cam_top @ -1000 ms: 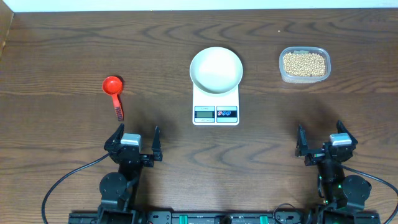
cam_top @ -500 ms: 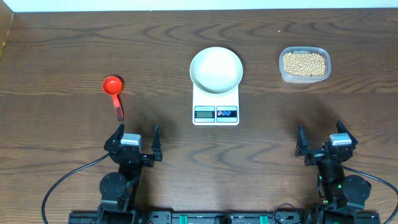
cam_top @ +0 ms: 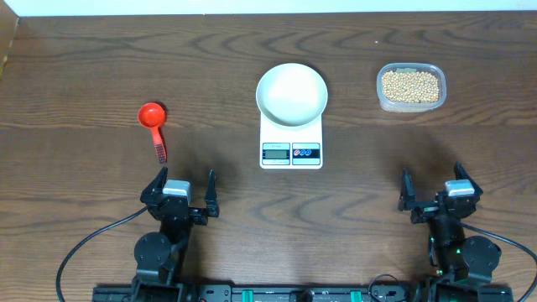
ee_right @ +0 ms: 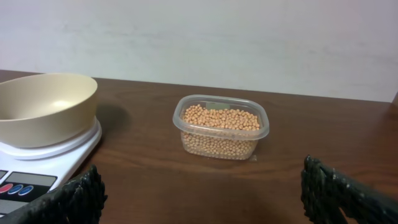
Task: Scoop item into bowl and weigh 50g on scale
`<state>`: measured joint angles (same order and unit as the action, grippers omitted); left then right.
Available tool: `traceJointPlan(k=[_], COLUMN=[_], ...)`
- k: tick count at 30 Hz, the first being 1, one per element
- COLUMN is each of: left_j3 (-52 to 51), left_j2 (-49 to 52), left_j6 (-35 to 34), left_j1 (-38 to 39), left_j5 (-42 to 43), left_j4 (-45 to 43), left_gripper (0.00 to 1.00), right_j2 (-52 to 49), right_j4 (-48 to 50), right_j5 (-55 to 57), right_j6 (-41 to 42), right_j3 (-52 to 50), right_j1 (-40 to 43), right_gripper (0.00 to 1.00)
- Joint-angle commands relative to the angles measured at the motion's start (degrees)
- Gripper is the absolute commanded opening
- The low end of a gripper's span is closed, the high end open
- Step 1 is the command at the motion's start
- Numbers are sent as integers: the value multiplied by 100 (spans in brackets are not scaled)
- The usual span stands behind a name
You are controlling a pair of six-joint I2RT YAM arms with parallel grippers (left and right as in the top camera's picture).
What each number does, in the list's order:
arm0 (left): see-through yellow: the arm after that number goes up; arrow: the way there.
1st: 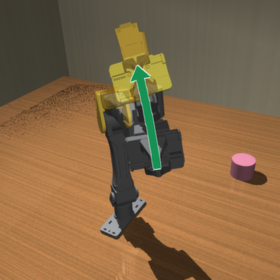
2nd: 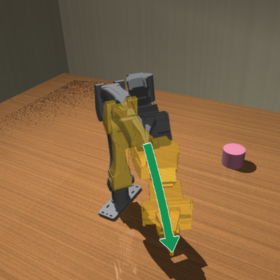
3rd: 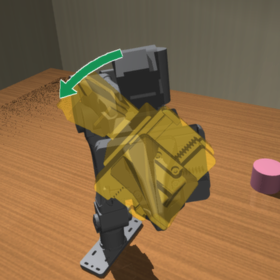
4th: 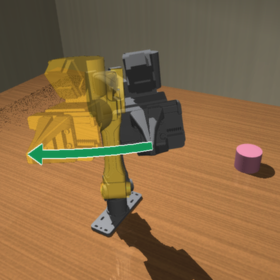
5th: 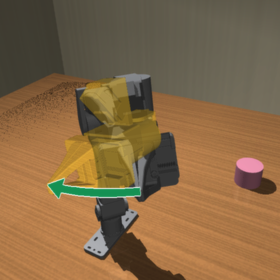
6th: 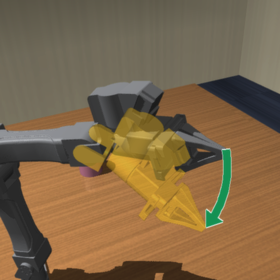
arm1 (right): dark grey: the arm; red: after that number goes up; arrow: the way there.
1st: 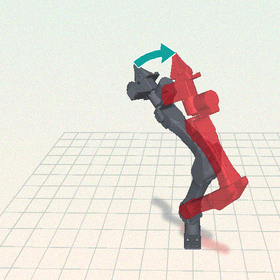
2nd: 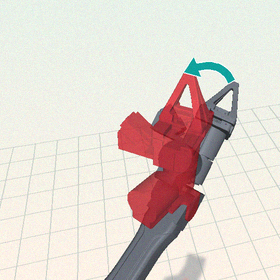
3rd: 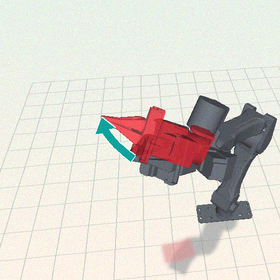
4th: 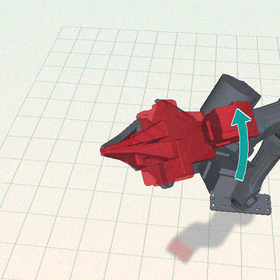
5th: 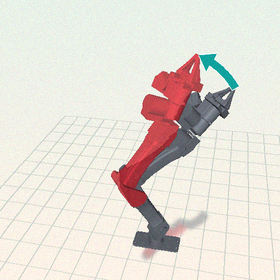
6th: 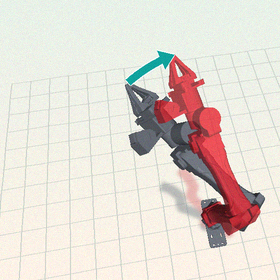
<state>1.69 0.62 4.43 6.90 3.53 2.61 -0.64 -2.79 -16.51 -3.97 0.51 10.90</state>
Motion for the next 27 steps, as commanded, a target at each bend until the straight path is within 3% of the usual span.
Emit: traceJointPlan(k=[1,21,27], left_j3=[-146,-92,125], left_j2=[39,636,636], left_j6=[-216,-216,-494], left_j1=[-24,-24,-24], left_j5=[20,37,35], left_j4=[116,98,116], left_gripper=[98,98,98], right_j2=[26,26,26], right_j4=[-24,-24,-24], right_j5=[-11,-11,-11], right_j6=[70,70,70], right_j3=[-20,-20,-20], right_j1=[-46,-46,-46], right_gripper=[99,99,99])
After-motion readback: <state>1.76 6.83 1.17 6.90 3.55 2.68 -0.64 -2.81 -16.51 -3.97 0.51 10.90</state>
